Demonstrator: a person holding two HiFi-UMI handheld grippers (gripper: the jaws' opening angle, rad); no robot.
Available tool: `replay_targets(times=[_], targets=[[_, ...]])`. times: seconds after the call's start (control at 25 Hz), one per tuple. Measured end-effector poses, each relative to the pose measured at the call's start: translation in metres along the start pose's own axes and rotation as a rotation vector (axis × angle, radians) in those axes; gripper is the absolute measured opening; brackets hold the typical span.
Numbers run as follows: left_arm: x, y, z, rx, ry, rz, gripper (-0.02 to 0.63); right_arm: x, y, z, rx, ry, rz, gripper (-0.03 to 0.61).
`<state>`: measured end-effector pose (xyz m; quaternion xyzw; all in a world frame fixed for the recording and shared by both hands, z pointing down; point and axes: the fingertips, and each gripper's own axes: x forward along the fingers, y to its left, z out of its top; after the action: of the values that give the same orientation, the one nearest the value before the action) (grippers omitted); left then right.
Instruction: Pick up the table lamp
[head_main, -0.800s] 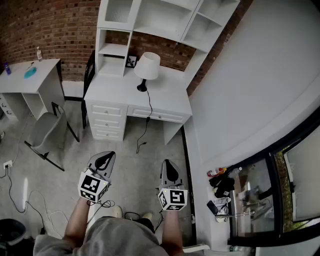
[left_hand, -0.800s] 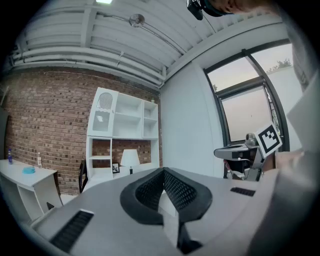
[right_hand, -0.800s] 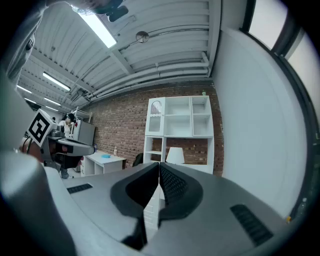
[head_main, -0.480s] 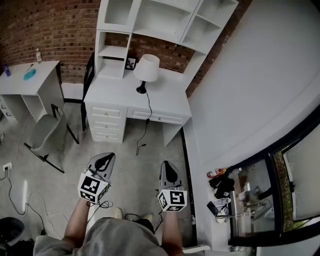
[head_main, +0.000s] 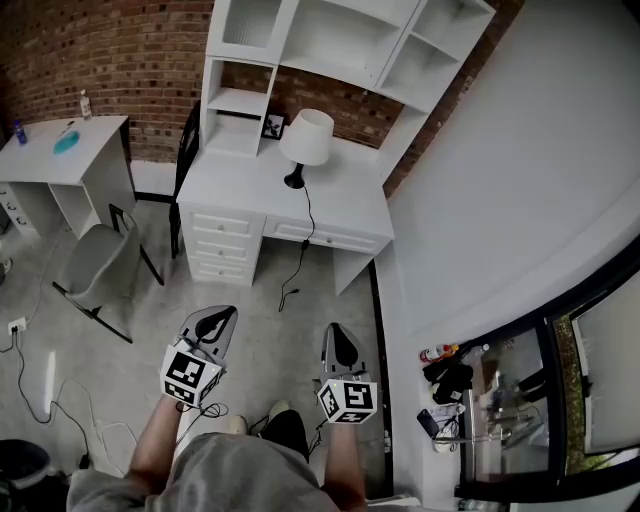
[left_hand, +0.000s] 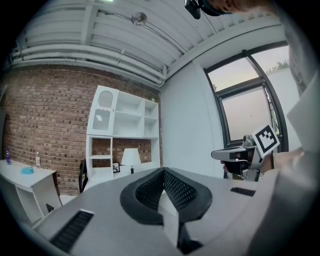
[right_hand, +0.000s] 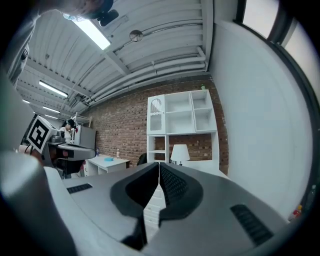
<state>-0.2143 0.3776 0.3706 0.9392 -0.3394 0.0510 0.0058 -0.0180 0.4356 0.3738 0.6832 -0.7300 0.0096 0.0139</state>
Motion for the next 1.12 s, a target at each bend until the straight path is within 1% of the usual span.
replay_targets(times=[0.24, 0.44, 0.68, 0.92, 1.12], targets=[[0.021, 0.021, 0.0, 0.003, 0.01, 0.021, 0.003, 0.037, -0.005, 0.001, -0.007, -0.001, 0.023, 0.023], [0.058, 0.039, -0.005, -0.007, 0.022, 0.032, 0.003, 0.075, -0.02, -0.009, -0.018, 0.009, 0.042, 0.023], [0.127, 0.077, -0.008, 0.004, 0.03, 0.055, 0.003, 0.149, -0.063, -0.008, 0.004, -0.007, 0.04, 0.023], [0.209, 0.114, 0.013, 0.011, 0.031, 0.071, 0.003, 0.239, -0.103, -0.005, 0.003, -0.012, 0.074, 0.023], [0.268, 0.145, 0.019, 0.005, 0.035, 0.095, 0.003, 0.301, -0.125, -0.01, 0.025, 0.008, 0.109, 0.023]])
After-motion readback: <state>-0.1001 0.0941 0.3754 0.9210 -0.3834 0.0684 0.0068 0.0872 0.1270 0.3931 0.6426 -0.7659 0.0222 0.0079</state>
